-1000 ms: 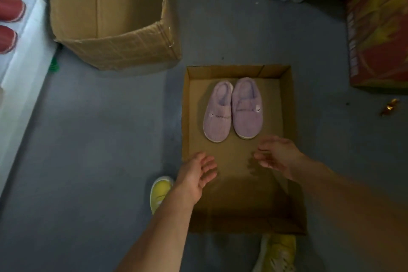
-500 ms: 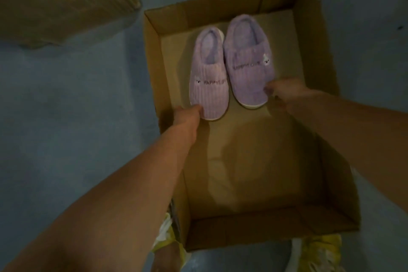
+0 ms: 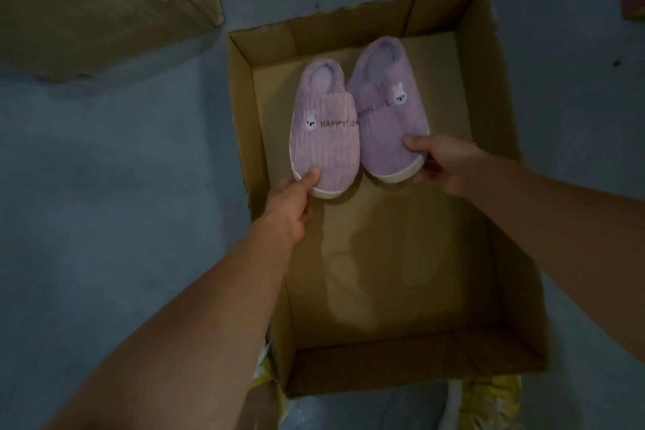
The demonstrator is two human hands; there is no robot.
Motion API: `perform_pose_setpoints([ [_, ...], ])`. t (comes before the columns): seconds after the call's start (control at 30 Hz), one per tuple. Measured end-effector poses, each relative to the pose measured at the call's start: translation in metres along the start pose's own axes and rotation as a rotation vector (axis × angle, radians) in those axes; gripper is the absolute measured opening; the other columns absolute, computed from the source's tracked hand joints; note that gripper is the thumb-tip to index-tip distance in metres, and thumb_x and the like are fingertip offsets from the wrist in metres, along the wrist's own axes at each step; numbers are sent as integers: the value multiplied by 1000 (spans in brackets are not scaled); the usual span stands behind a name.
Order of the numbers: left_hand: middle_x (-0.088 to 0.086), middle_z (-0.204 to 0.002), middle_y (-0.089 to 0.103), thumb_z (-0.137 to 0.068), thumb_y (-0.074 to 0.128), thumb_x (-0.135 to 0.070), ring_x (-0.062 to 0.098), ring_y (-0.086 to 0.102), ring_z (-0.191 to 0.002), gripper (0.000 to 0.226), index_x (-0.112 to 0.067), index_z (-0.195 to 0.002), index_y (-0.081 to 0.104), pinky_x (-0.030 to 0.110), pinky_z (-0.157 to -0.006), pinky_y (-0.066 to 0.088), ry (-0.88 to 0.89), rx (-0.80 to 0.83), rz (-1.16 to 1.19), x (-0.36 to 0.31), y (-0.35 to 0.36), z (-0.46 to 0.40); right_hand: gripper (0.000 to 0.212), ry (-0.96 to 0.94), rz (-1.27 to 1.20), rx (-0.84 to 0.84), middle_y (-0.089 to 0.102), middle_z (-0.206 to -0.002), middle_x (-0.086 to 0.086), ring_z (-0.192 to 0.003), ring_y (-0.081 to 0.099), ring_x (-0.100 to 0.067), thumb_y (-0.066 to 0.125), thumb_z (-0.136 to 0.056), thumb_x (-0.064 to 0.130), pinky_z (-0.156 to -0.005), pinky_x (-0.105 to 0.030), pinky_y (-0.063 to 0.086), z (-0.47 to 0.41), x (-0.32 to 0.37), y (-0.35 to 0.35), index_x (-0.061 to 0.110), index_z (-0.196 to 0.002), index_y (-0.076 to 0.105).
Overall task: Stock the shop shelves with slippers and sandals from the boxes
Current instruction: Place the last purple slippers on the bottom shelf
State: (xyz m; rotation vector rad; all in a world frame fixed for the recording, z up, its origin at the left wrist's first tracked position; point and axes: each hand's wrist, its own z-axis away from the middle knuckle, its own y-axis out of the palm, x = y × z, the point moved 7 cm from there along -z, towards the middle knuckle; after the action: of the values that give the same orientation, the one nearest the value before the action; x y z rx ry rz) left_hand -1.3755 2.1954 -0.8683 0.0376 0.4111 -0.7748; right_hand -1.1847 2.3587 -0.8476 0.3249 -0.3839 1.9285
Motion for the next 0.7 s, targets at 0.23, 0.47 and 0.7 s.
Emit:
perform_pose_setpoints([
  [0.23,-1,-100,67,-86,71,-33,11,56,-83,20,-24,-103,66,25,-63,47,-55,26,278,9,-18,94,26,63,-95,71,58,-91,-6,-80,56,-17,63,-90,17,-69,-30,50,87,-3,-11,9,-114,56],
  [0.47,6,-103,68,-84,70,-25,17,62,-92,28,-15,-109,65,26,-60,54,-56,68,593,7,-56,199,17,40,-142,257,62,-88,-6,-76,59,-16,57,-92,11,-53,-22,53,184,24,-9,9,-110,57],
  [0.7,6,-94,70,-70,75,-24,17,63,-85,42,-12,-109,65,25,-54,54,15,31,845,14,-94,302,21,-18,42,383,64,-104,-9,-90,61,-24,56,-93,17,-51,-27,53,275,53,13,13,-114,59],
])
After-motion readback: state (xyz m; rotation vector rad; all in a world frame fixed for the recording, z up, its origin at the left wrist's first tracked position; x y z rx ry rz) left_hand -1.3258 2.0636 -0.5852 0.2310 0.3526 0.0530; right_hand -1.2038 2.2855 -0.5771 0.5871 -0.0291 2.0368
